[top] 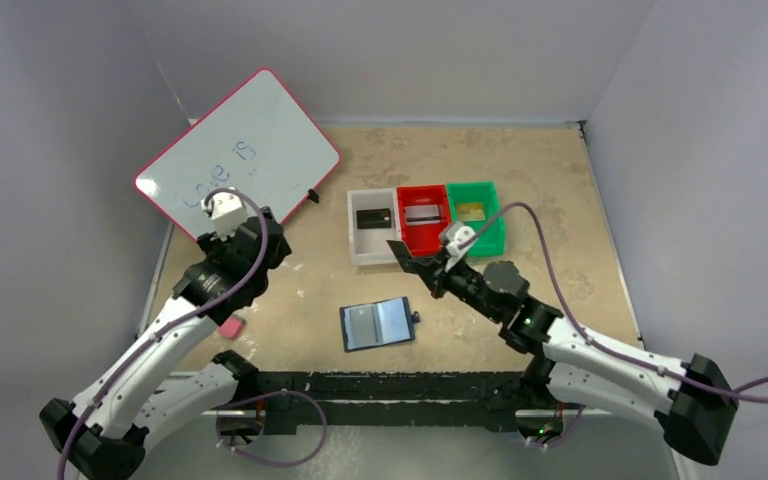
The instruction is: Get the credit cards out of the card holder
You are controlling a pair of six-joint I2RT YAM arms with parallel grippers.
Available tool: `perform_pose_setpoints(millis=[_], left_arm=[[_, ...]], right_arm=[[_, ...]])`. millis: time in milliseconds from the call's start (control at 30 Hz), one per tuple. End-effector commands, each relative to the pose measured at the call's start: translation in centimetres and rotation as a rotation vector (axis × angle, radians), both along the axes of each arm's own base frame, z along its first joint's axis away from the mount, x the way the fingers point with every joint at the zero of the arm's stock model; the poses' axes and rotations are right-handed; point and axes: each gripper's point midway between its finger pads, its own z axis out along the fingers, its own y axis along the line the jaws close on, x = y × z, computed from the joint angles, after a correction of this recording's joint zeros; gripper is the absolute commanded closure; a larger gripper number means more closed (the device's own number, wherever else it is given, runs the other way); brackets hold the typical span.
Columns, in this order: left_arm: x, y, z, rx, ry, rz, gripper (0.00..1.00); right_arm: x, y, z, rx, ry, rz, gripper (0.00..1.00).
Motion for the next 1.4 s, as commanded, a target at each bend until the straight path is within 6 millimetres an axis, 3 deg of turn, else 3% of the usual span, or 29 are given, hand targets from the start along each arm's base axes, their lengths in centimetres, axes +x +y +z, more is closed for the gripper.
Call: perform_pose_setpoints(millis=[0,133,267,400,567,667,700,867,1167,1367], left_arm=[[-0.7,2.4,-0.8,0.045,-0.068,0.071,0.14],[-0.8,2.7,0.2,0.031,-0.116,0.077,0.14],[-0.8,2.6,0.1,0.030,-0.112,0.074,0.13],[-0.8,2.7,-0.1,0.059,-0.086,0.068,0.13],[-1.0,3.3,0.0,0.077,-0.082,0.094,0.13],[-1.1,3.3,0.2,0.071,-0.088,0.097,0.13],[-1.2,3.3,0.3,0.067,-0.092,0.097,0.13],[-1.4,3.4,0.3,0.051,-0.103,0.096,0.13],[-1.4,3.2,0.3,0.050,-0.098,0.088,0.13],[-1.3,3.1,0.2,0.053,-0.089,0.078,0.13]], right_arm=[[2.4,2.6,3.2,-0.237,-0.285,0.093,1.00],[6.4,3.2,3.3,-0.399,-0.323,-0.007,1.00],[9.0,3.8,3.0,-0.479,-0.339,-0.080,1.00],[10.2,5.3,2.7,-0.573,-0.407,-0.038,1.00],[12.0,6.6,-0.1,-0.734,-0.411,0.009,1.00],[12.7,6.8,-3.0,-0.842,-0.398,0.044,1.00],[13.3,7.2,-2.8,-0.856,-0.410,0.039,1.00],[15.1,7.8,-5.7,-0.983,-0.417,0.043,1.00],[17.1,8.5,-8.5,-1.089,-0.498,0.086,1.00],[18.8,8.5,-9.3,-1.106,-0.514,0.117,1.00]])
